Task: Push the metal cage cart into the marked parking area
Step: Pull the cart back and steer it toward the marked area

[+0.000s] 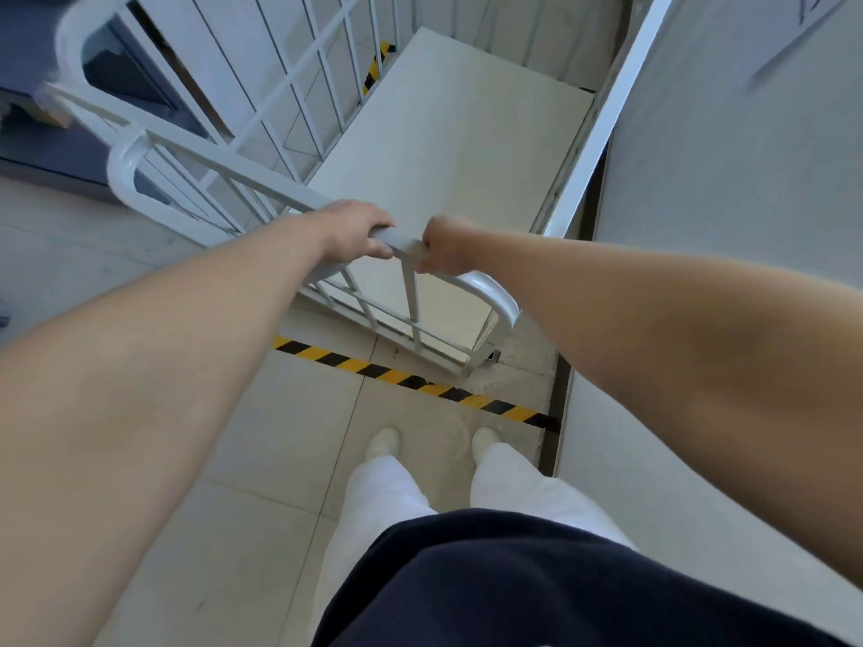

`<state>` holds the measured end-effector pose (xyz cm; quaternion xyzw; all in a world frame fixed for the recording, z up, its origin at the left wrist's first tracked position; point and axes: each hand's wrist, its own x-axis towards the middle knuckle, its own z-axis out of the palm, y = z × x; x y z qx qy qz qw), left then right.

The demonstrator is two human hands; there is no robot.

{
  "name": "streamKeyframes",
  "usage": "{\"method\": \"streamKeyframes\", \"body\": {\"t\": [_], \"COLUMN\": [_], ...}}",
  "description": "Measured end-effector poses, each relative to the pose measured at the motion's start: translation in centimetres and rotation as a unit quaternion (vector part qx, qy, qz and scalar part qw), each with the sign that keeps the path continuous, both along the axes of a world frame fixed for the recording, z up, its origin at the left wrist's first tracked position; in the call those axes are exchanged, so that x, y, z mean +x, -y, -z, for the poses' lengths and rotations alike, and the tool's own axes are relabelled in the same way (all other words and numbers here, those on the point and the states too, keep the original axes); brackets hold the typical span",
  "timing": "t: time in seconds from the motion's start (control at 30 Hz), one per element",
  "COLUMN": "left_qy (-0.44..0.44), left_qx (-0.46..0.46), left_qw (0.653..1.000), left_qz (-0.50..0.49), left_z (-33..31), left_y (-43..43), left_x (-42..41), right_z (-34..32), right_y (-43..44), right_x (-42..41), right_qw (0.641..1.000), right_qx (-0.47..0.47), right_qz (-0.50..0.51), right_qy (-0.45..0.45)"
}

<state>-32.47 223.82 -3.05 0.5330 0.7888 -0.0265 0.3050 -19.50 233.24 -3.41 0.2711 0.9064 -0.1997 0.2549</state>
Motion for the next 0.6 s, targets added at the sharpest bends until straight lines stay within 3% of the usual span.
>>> {"method": "streamKeyframes", "body": {"t": [0.33, 0.6], "left_qy": [-0.02, -0.021], "left_qx": [0.043, 0.064], "left_qw": [0.999, 0.998], "left_qz": [0.011, 0.016], "left_z": [0.6, 0.2], "left_y": [0.3, 1.3], "left_x": [-0.3, 4.5], "right_z": [-0.7, -2.0], "right_y": [2.1, 3.0], "right_x": [-0.1, 3.8], "right_qw": [0.994, 0.991], "right_qx": [0.031, 0.029], "right_qz": [0.1, 0.093], "right_qy": [0.035, 0.086]}}
